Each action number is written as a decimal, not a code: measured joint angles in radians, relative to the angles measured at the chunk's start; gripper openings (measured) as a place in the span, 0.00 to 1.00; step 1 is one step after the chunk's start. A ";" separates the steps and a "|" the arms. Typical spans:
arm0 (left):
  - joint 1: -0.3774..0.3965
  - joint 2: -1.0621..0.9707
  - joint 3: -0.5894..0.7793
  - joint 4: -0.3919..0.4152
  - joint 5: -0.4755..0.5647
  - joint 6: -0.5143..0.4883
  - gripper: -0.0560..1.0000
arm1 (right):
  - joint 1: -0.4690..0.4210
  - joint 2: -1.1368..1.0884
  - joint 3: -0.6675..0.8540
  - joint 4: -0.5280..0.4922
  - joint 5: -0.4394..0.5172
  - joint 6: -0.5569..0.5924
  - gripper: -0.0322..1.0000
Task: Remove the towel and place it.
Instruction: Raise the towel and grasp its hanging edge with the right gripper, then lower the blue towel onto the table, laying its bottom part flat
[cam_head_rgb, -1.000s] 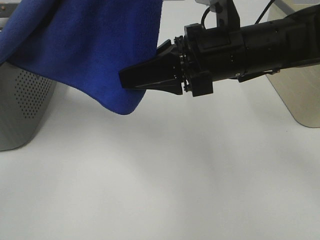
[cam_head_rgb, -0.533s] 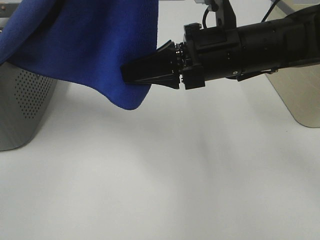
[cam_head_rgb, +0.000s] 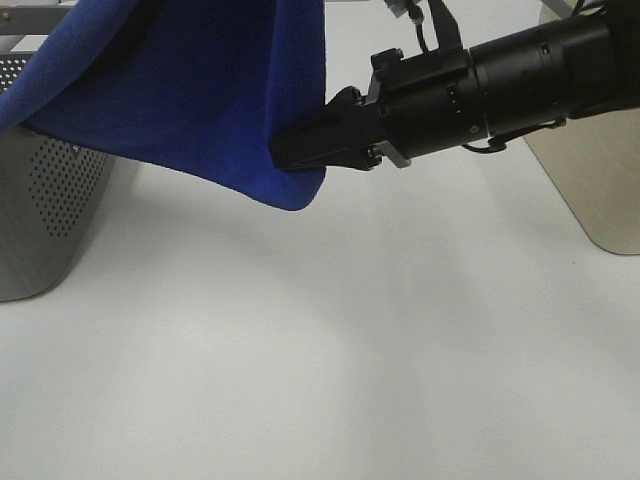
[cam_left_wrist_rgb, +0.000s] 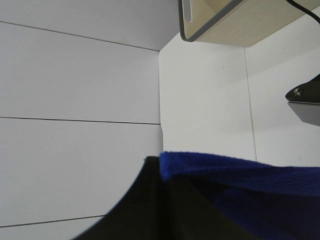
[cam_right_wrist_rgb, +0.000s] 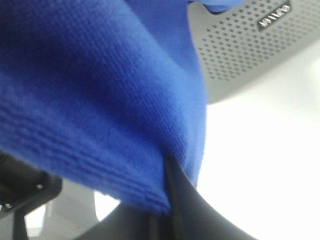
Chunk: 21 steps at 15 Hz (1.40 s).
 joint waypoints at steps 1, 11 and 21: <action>0.000 0.000 0.000 0.000 0.000 -0.033 0.05 | 0.000 -0.033 -0.008 -0.066 -0.044 0.066 0.05; 0.090 0.000 0.000 0.050 -0.075 -0.553 0.05 | 0.000 -0.254 -0.277 -1.102 -0.235 0.920 0.05; 0.172 0.083 0.000 0.199 -0.330 -0.641 0.05 | 0.000 -0.254 -0.540 -1.775 -0.281 1.189 0.05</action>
